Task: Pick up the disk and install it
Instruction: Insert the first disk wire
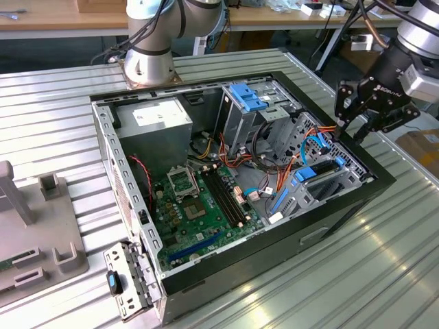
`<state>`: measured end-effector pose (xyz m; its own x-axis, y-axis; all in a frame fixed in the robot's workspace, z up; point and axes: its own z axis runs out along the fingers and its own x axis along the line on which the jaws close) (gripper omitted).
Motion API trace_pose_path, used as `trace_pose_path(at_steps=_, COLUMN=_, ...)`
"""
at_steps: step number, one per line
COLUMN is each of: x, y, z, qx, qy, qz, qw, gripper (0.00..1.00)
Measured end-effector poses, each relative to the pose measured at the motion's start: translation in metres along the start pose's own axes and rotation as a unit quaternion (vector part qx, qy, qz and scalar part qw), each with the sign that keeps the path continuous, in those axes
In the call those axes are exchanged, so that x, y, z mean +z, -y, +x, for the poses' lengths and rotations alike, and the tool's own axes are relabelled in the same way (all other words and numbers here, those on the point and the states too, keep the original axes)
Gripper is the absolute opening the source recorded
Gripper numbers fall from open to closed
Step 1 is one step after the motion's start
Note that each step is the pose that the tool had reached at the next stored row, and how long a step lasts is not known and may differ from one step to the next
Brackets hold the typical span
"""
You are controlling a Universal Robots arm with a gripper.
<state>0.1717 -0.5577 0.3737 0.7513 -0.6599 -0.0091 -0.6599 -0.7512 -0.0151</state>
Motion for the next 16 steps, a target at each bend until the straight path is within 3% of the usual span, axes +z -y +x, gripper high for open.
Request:
trace_pose_path(at_steps=7, x=0.0002, y=0.0025, z=0.0001, qx=-0.009, qy=0.0002, qz=0.0, qw=1.0, gripper=0.44)
trace_pose_path(at_steps=10, x=0.0002, y=0.0035, z=-0.0001, qx=-0.025, qy=0.0004, qz=-0.0001, qw=0.9997, gripper=0.44)
trace_pose_path(at_steps=16, x=0.0016, y=0.0061, z=0.0019, qx=-0.072, qy=0.0011, qz=-0.0004, qw=0.9974, gripper=0.44)
